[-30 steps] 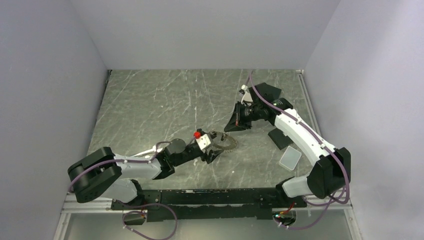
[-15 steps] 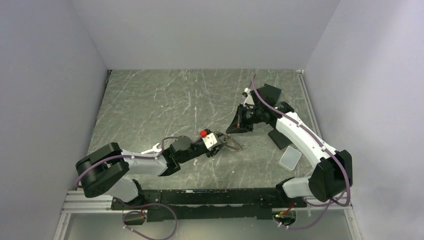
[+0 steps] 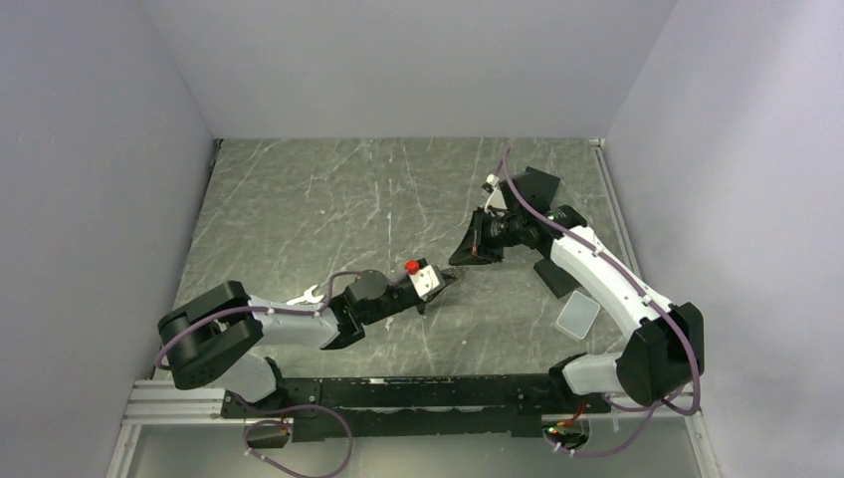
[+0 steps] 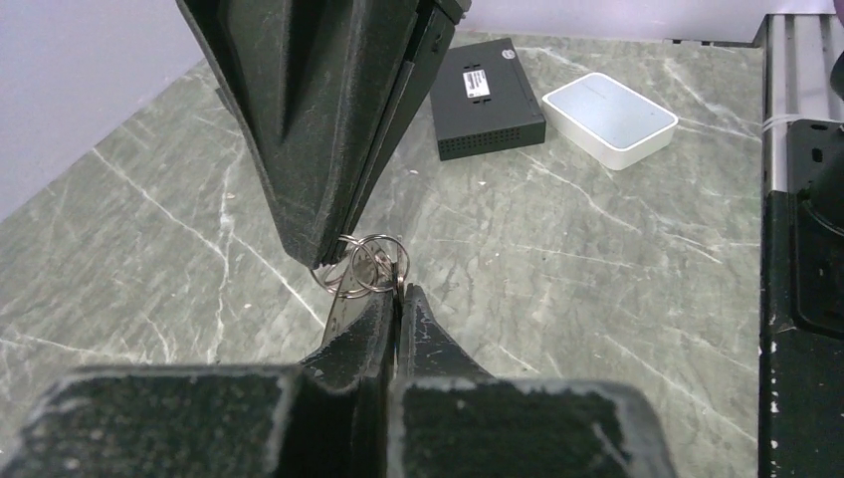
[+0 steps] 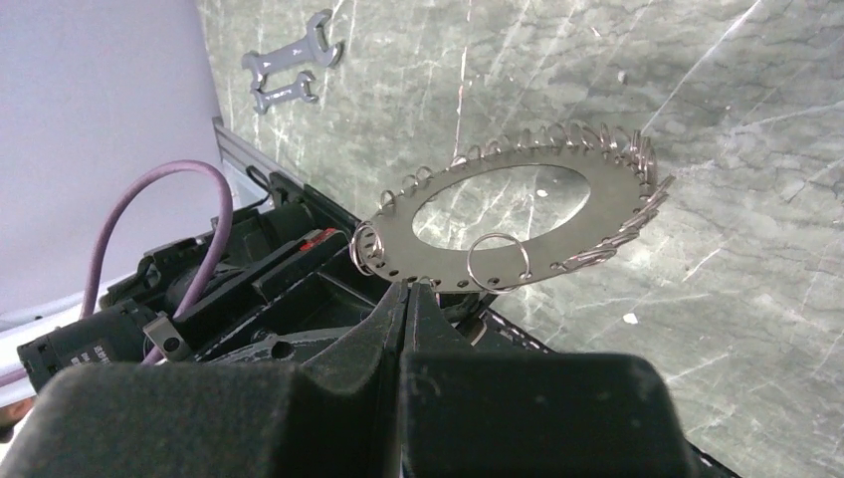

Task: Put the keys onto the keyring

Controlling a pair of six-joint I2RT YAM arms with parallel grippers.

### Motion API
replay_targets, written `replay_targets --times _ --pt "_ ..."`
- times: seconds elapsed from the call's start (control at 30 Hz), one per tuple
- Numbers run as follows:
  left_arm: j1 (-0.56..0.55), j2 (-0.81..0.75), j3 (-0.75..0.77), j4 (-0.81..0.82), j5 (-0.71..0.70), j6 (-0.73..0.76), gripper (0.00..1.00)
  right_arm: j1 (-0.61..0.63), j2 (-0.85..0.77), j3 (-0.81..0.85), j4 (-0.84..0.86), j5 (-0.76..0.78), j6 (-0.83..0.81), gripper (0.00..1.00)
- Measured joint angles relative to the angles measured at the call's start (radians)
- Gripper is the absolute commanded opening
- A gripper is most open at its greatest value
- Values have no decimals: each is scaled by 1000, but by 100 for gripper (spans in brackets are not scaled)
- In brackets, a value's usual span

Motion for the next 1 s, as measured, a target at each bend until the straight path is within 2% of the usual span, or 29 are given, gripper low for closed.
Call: replay_targets --times 0.17,0.57,0.83,0.9,1.0 --pt "-7 0 13 -25 -13 6 0 0 0 0 0 -3 -1 0" --pt "-11 -50 26 -211 -118 87 0 -5 0 14 -31 -6 -24 0" --pt "-38 -41 87 -307 -198 145 0 -5 0 18 -31 -18 -25 0" --pt "-45 -40 89 -312 -214 154 11 -5 1 18 -31 -18 -27 0" --pt "-52 -42 108 -352 -230 158 32 -6 2 18 -32 -18 -29 0"
